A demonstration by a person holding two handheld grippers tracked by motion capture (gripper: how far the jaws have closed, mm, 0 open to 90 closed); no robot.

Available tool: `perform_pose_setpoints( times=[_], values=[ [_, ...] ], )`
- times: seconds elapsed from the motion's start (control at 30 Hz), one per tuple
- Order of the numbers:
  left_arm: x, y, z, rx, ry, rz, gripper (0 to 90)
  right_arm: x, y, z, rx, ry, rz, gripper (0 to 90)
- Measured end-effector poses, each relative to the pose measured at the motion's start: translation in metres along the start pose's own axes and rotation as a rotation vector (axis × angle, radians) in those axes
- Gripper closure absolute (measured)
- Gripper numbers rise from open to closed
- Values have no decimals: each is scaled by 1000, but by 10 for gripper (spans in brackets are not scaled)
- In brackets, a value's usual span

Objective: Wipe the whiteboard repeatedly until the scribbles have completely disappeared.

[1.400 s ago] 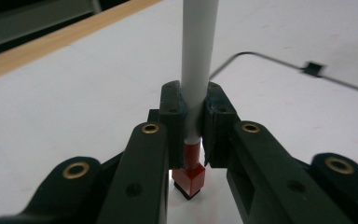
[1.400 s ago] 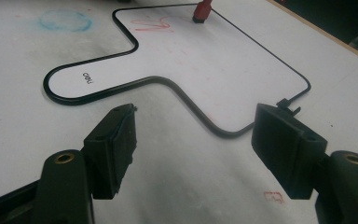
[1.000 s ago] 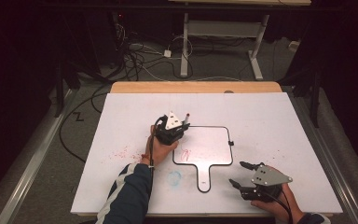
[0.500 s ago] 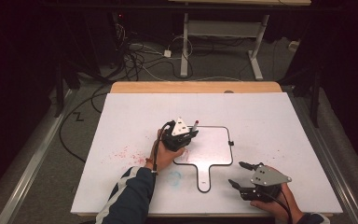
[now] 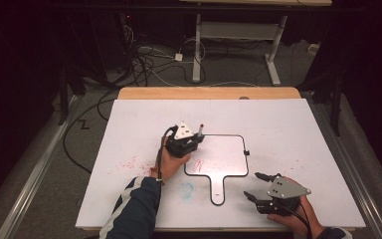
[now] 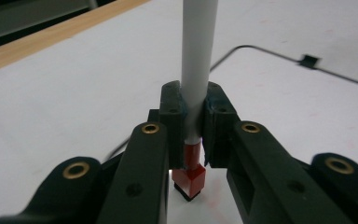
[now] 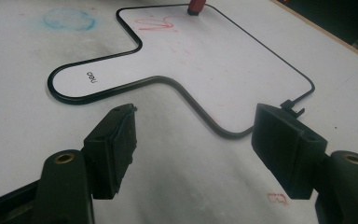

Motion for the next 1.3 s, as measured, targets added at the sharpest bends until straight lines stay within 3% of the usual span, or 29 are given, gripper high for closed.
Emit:
perform_pose_setpoints(
  times=[0.1, 0.17, 0.2, 0.3, 0.33, 0.47, 0.53, 0.67, 0.8, 0.83, 0.9, 1.0, 1.13, 1.17, 1.2, 1.3],
  values=[
    [3, 19, 6, -46, -4, 7, 786, 0, 0, 0, 1, 0, 0, 320],
    [4, 24, 5, -46, -14, 41, 786, 0, 0, 0, 1, 1, -1, 320],
    [4, 23, 4, -48, -16, 39, 786, 0, 0, 0, 2, 1, -3, 320],
    [1, 9, 0, 5, -15, 35, 786, -1, 1, 0, 0, 1, -3, 320],
    [1, 2, 0, 6, -11, 27, 786, -1, 1, -1, -2, 1, -4, 320],
    [-3, -20, -8, 98, -33, -2, 786, 0, 0, -1, -2, 0, -4, 320],
    [-5, -28, -12, 118, -35, -21, 786, 0, 0, -1, 0, 1, -5, 320],
    [-7, -23, -14, 79, -14, -58, 786, -1, 0, 0, 4, -4, -12, 320],
    [-4, 1, -6, 2, -3, -21, 786, 0, 0, 0, 3, -2, -8, 319],
    [-2, 6, -3, -18, 3, 11, 786, 0, 0, 0, 3, -2, -8, 319],
    [0, 16, -1, -40, -12, 22, 786, 1, 0, 0, 6, -1, -15, 320],
    [0, 16, -2, -44, -16, 33, 786, 1, -1, 0, 7, -2, -19, 319],
    [-2, 0, -6, 11, -6, 43, 786, 0, 0, -1, 3, -1, -15, 319],
    [-3, -5, -6, -4, 7, 37, 786, 0, 0, -1, 3, 0, -15, 319],
    [-4, -7, -9, 22, -3, 4, 786, 0, 0, -1, 3, -1, -15, 319],
    [-5, -9, -11, 25, -7, -5, 786, 0, 0, -1, 4, -3, -17, 319]
  ],
)
Point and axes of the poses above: each handheld gripper's, and its own axes: z roughly forward along the jaws, x roughly out of its top, y roughly to its right, the point moved 2 cm from there along z, roughly forward along the jaws, and after that the axes turned 6 degrees about y, right-handed, at the moved point
